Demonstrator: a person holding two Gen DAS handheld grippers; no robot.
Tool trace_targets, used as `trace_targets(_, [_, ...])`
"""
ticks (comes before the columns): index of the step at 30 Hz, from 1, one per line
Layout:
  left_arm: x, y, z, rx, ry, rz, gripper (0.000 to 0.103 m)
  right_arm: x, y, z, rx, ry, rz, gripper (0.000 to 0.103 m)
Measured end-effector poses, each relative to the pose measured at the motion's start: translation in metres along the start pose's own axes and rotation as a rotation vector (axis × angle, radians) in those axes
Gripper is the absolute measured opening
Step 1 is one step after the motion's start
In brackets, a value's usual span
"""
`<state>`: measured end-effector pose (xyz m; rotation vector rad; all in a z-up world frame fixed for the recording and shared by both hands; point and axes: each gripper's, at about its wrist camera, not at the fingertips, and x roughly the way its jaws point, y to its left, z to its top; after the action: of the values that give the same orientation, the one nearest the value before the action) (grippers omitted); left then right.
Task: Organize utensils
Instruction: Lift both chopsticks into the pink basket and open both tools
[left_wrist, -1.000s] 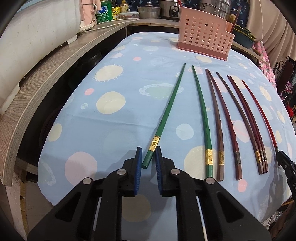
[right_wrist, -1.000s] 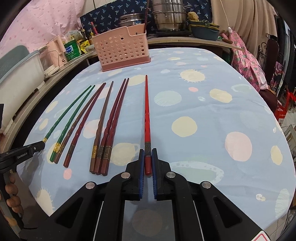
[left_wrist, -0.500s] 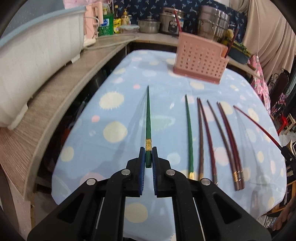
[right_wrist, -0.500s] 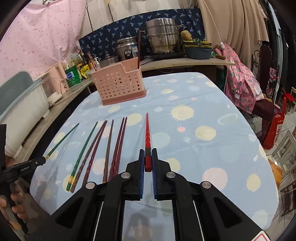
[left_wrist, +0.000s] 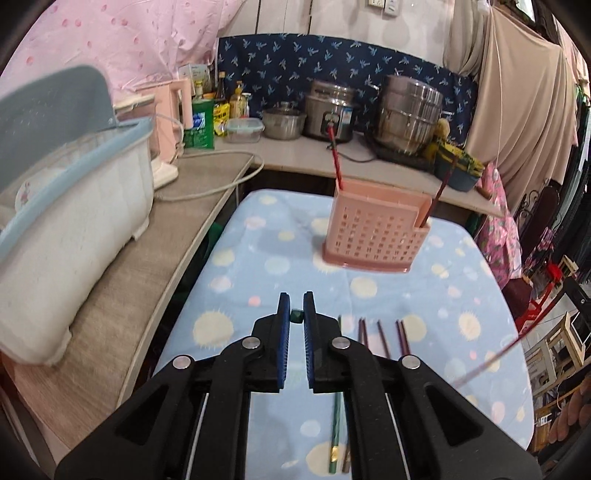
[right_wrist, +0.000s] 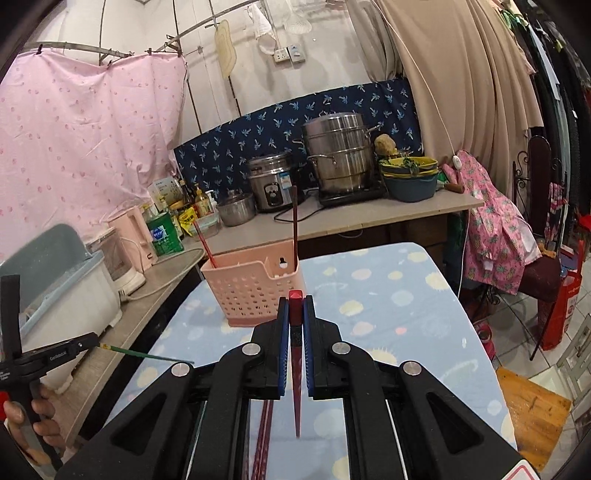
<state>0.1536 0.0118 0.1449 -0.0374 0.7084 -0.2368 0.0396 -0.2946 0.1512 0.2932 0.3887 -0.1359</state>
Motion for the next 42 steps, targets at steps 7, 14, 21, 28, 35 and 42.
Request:
trace_targets(7, [0.007,-0.012,0.051,-0.012,-0.020,-0.042,0.007,0.019,0.006,0.044,0.011,-0.041,0.043,0.007])
trace_targets(14, [0.005,-0.029,0.112,-0.038,-0.087,-0.090,0.007,0.040,0.018,0.097,0.036,-0.108,0.097,0.007])
trace_targets(21, [-0.006,-0.040,0.182,-0.087,-0.244,-0.123,0.007,0.079,0.029,0.151,0.072,-0.164,0.131,0.007])
trace_targets(28, [0.015,-0.053,0.227,-0.109,-0.326,-0.118,0.007,0.126,0.040,0.184,0.081,-0.197,0.134,0.007])
trace_targets(35, [0.070,-0.062,0.223,-0.093,-0.276,-0.092,0.007,0.185,0.044,0.171,0.056,-0.133,0.112,0.007])
trace_targets(42, [0.116,-0.057,0.206,-0.086,-0.192,-0.072,0.007,0.224,0.041,0.140,0.038,-0.046,0.101,0.007])
